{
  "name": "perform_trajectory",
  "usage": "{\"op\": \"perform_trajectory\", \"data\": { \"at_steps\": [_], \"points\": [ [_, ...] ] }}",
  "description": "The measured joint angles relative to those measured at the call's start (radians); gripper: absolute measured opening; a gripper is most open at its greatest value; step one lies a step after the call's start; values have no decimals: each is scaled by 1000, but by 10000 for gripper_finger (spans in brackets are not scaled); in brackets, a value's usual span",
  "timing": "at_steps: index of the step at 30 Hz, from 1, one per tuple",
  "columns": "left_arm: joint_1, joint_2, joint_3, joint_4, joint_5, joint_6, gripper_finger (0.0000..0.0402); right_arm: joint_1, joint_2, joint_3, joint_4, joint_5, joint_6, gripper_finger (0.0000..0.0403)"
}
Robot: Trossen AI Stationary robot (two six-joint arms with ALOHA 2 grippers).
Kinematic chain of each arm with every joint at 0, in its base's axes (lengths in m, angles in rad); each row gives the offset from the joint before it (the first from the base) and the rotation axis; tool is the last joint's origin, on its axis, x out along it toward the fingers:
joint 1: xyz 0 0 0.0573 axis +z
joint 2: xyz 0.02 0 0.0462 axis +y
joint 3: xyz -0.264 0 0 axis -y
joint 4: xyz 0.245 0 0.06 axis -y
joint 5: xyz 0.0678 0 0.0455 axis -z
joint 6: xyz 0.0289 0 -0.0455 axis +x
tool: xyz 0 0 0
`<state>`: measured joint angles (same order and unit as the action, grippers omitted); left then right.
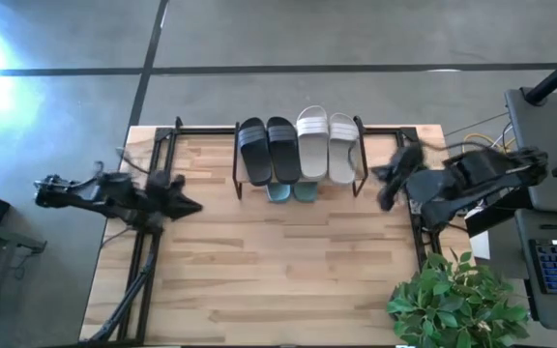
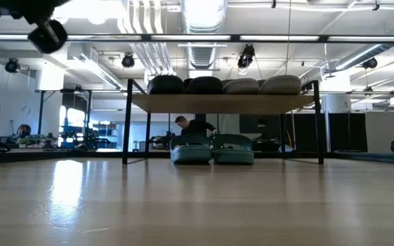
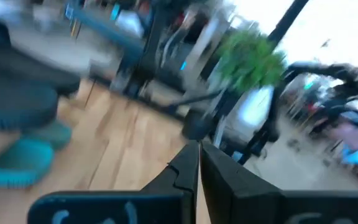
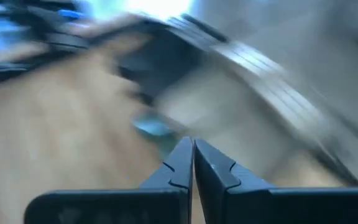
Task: Pick and place slides into the shelf
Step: Return to Home Position
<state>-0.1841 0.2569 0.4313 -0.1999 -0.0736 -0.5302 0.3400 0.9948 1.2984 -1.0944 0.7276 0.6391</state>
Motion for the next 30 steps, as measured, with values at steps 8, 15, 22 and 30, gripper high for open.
{"op": "perform_trajectory", "data": {
  "at_steps": [8,15,22,30],
  "points": [
    [0,-232,-22,76,32,287,2,32,-171,-133,12,-67,101,9],
    [1,-196,-55,80,-42,464,2,-75,-439,-557,673,-392,-248,9],
    [1,-228,-185,189,-6,389,2,-206,-729,-888,957,-631,-231,9],
    [1,-230,-367,432,13,368,2,-252,-944,-1101,1008,-604,-226,9]
  ]
}}
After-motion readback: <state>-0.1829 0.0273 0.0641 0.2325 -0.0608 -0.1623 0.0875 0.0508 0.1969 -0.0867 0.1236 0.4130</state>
